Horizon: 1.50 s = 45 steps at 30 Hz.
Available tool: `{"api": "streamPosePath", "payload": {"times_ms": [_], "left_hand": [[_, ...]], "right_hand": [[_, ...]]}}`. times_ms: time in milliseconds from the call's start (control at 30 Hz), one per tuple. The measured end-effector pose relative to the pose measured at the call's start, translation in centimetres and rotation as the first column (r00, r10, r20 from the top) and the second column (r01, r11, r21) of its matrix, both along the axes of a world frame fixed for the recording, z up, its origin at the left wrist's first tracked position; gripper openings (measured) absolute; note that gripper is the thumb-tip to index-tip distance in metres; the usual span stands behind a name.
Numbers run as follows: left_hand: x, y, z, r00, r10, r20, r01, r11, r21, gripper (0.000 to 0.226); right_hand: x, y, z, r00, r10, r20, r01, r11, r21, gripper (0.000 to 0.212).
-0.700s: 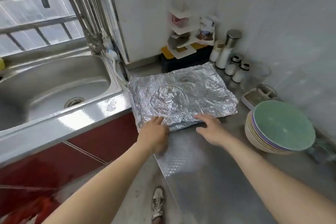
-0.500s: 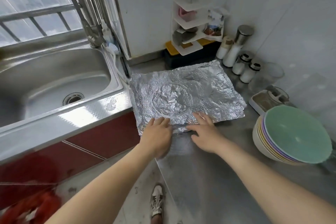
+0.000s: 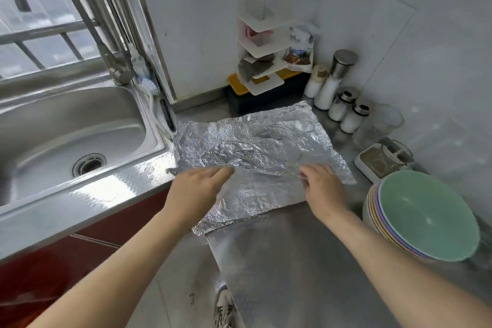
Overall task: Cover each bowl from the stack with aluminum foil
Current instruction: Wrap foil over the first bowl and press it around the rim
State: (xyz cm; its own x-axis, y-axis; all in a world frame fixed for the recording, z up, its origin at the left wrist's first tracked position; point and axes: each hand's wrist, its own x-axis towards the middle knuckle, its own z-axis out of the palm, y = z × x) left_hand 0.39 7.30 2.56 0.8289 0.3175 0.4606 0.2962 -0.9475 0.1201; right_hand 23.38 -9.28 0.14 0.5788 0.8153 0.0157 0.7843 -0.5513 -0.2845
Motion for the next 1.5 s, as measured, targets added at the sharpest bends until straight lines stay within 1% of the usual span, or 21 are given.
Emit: {"api": "streamPosePath", "payload": {"times_ms": [100,200,300,400,500,600,633,700,767,833,867,933,967,1033,1100,1167,1233,1300,1367,1433,1500], "left_hand": [[-0.8,0.7,1.4,0.996,0.03,0.087,-0.027,0.999,-0.041,0.071],[-1.9,1.9,2.3,0.983,0.111,0.148,-0.109,0.994,-0.023,0.055],[-2.8,3.3,2.1,0.96,0.222,0.172,-0.216,0.975,-0.052,0.045],[-3.2,3.3,2.3,0.901,0.347,0.26,-0.319,0.937,-0.145,0.029],[-2.9,2.6,3.6,0.847,0.423,0.324,-0.369,0.904,-0.215,0.021],[-2.0,1.9,4.5,0.83,0.45,0.331,-0.389,0.891,-0.235,0.023],[-1.7,1.6,4.7,0.833,0.467,0.297,-0.398,0.878,-0.265,0.024],[-1.0,1.3,4.7,0.837,0.524,0.157,-0.426,0.805,-0.413,0.034],[-0.5,-0.1,4.6,0.872,0.485,0.068,-0.389,0.77,-0.506,0.059],[-0.1,-3.3,5.2,0.932,0.343,0.117,-0.241,0.828,-0.507,0.081],[0.0,-5.6,5.3,0.96,0.233,0.157,-0.124,0.852,-0.508,0.085],[0.4,-9.6,4.6,0.983,0.01,0.184,0.087,0.854,-0.512,0.084],[0.5,-11.1,3.5,0.982,-0.053,0.18,0.138,0.854,-0.502,0.083],[0.5,-12.5,1.1,0.991,-0.071,0.11,0.116,0.866,-0.486,0.084],[-0.1,-12.7,-0.6,0.997,-0.058,0.057,0.079,0.853,-0.516,0.077],[-1.4,-13.0,-1.9,0.998,-0.045,0.034,0.056,0.845,-0.532,0.068],[-2.8,-13.4,-3.3,0.998,-0.057,0.024,0.062,0.877,-0.477,0.063],[-4.6,-13.5,-4.9,0.996,-0.087,0.014,0.085,0.898,-0.431,0.061],[-5.9,-13.2,-5.6,0.992,-0.124,0.002,0.114,0.905,-0.409,0.056],[-6.7,-13.1,-6.3,0.989,-0.151,-0.007,0.136,0.909,-0.393,0.047],[-7.4,-13.6,-7.5,0.985,-0.172,-0.018,0.15,0.902,-0.404,0.048]], "right_hand": [[1.4,-0.6,0.8,0.996,-0.077,0.041,0.073,0.993,0.091,0.014],[2.4,-0.9,2.9,0.99,-0.101,0.096,0.079,0.975,0.208,0.015],[2.9,-1.1,6.2,0.983,-0.056,0.175,-0.005,0.945,0.328,0.012],[2.6,-1.5,10.0,0.977,0.004,0.215,-0.112,0.865,0.489,0.009],[1.1,-2.6,14.6,0.967,0.041,0.252,-0.198,0.744,0.639,0.007],[-0.8,-5.0,18.1,0.949,0.11,0.294,-0.288,0.681,0.673,0.005],[-1.7,-6.2,18.8,0.934,0.131,0.332,-0.328,0.683,0.653,0.006],[-3.4,-7.9,18.9,0.889,0.145,0.433,-0.4,0.707,0.584,0.007],[-5.1,-9.2,17.8,0.849,0.126,0.513,-0.424,0.742,0.519,0.009],[-6.8,-10.1,16.1,0.836,0.133,0.532,-0.422,0.775,0.471,0.011],[-7.8,-10.5,15.2,0.831,0.157,0.533,-0.433,0.785,0.443,0.011],[-9.4,-10.7,13.6,0.82,0.199,0.537,-0.444,0.813,0.376,0.011],[-10.4,-11.0,12.8,0.817,0.216,0.535,-0.442,0.831,0.338,0.012],[-11.9,-11.4,11.4,0.83,0.261,0.493,-0.435,0.856,0.28,0.016],[-12.5,-11.9,10.6,0.858,0.328,0.396,-0.434,0.875,0.214,0.036],[-12.0,-12.9,10.0,0.872,0.359,0.333,-0.408,0.908,0.09,0.077],[-10.7,-14.4,9.5,0.877,0.377,0.297,-0.367,0.926,-0.092,0.109],[-9.1,-15.9,8.9,0.882,0.426,0.201,-0.342,0.872,-0.35,0.127],[-7.2,-17.7,7.4,0.883,0.465,0.06,-0.371,0.772,-0.516,0.126],[-5.9,-19.3,5.3,0.858,0.514,0.007,-0.404,0.682,-0.609,0.119],[-5.1,-20.2,3.4,0.822,0.569,0.028,-0.428,0.65,-0.628,0.114]]}}
